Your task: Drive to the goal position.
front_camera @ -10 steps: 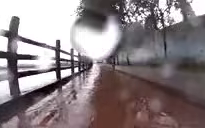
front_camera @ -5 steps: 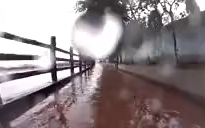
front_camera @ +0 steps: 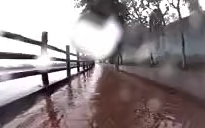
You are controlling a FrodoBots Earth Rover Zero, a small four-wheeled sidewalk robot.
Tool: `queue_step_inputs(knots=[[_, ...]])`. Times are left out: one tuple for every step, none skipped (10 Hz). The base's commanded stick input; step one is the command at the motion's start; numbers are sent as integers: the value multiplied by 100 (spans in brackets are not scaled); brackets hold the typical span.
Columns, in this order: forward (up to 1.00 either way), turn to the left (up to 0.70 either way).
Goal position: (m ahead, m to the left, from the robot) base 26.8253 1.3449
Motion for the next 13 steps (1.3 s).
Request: queue_step_inputs(knots=[[100, 0], [100, 0], [100, 0], [100, 0], [100, 0], [100, 0], [100, 0], [100, 0], [100, 0], [100, 0], [100, 0], [100, 0], [100, 0]])
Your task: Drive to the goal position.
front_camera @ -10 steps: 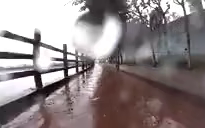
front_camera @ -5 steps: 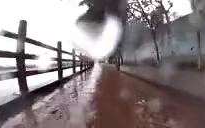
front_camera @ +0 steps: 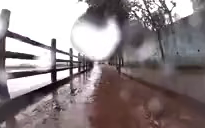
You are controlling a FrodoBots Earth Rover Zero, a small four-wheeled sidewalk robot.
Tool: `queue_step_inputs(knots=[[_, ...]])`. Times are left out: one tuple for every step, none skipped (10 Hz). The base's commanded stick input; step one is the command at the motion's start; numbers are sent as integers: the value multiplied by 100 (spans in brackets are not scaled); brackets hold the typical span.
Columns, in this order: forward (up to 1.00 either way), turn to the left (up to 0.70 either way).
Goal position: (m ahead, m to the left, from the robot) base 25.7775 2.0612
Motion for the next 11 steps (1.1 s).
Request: queue_step_inputs(knots=[[100, 0], [100, 0], [100, 0], [100, 0], [100, 0], [100, 0], [100, 0], [100, 0], [100, 0], [100, 0], [100, 0]])
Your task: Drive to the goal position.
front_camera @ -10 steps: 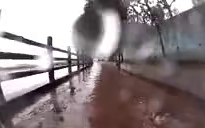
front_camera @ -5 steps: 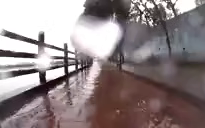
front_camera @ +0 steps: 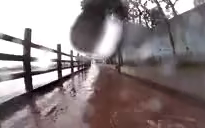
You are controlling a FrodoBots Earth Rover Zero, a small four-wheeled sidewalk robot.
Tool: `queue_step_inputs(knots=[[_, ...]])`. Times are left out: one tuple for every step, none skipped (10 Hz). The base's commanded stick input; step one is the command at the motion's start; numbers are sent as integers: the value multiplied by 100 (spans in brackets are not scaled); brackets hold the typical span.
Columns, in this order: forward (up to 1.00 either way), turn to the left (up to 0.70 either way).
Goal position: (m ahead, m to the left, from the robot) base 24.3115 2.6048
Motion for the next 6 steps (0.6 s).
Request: queue_step_inputs(knots=[[100, 0], [100, 0], [100, 0], [100, 0], [100, 0], [100, 0]])
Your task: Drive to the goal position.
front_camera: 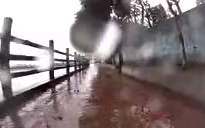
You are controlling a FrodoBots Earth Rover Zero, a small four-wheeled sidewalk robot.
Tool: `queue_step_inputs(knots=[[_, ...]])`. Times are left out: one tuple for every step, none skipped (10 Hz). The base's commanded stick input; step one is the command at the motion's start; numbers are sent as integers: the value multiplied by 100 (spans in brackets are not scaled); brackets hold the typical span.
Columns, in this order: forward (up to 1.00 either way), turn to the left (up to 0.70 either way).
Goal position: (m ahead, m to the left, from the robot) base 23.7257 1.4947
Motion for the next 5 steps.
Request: queue_step_inputs(knots=[[100, 0], [100, 0], [100, 0], [100, 0], [100, 0]])
